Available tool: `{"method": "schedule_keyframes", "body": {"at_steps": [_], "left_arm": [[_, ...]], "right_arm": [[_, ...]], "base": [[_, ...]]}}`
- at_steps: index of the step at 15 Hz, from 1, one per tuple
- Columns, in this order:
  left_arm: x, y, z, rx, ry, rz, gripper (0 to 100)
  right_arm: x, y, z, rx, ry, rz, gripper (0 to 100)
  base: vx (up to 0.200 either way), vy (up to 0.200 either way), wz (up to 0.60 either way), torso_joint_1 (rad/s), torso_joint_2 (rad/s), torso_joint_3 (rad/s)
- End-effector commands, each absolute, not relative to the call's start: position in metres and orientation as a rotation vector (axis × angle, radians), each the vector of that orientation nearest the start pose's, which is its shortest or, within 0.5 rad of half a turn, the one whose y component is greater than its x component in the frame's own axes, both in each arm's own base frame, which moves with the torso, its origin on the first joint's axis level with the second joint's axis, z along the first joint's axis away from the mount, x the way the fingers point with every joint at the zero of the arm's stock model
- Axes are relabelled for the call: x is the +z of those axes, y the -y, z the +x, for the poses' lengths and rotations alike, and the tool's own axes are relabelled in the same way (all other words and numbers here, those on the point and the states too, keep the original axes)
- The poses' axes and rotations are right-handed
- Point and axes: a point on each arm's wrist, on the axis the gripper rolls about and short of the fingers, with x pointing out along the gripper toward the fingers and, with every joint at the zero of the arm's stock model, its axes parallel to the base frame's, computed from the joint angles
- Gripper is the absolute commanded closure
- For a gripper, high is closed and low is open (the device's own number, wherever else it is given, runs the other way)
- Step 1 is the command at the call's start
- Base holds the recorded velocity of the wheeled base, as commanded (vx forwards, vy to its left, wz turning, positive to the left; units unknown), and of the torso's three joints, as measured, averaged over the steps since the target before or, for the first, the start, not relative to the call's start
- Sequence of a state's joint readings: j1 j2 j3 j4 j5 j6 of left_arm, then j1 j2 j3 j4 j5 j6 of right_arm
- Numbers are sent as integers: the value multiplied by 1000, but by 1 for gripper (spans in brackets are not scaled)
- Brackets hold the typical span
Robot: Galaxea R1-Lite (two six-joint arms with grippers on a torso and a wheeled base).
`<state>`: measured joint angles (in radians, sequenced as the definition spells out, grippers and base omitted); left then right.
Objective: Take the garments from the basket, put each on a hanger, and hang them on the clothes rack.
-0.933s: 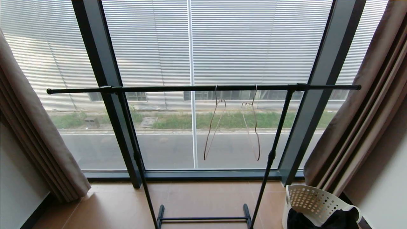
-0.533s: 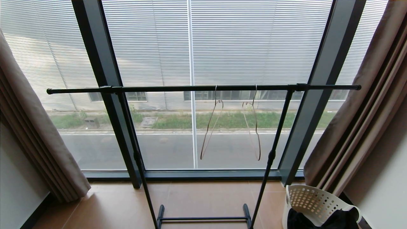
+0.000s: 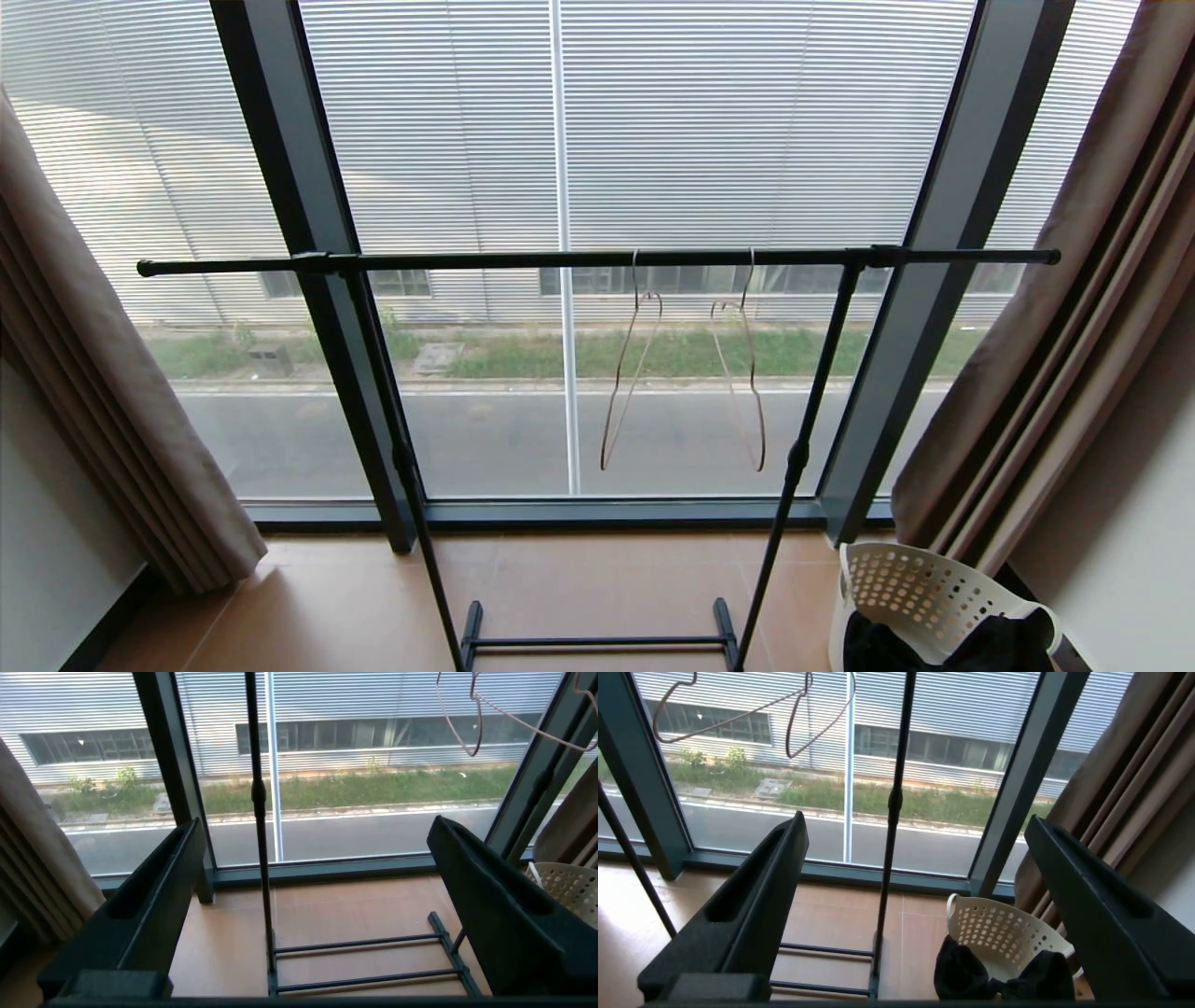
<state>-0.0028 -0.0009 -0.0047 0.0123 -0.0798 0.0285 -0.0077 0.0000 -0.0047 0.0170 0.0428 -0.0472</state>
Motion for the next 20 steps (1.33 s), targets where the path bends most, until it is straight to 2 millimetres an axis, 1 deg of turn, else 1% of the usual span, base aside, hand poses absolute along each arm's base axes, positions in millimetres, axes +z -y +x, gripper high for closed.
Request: {"method": "schedule_keyframes", "body": {"at_steps": [1,7,15,20], "left_arm": [[75,2,-23,-83,-6,29,0],[75,2,-23,-81,-7,27,0],[75,2,-23,-80,-7,24,0],[75,2,-23,-78,-7,26,0]], "right_arm": [[75,-1,-23,36,-13,-47,0],[75,-1,-23,36,-11,-46,0],[75,-1,-23,36,-13,-46,0],[75,-1,-23,36,-10,-46,0]], "base": [[0,0,0,0,0,0],[0,0,0,-16,38,18],[0,0,0,-152,350,188],[0,0,0,-172,413,236]]}}
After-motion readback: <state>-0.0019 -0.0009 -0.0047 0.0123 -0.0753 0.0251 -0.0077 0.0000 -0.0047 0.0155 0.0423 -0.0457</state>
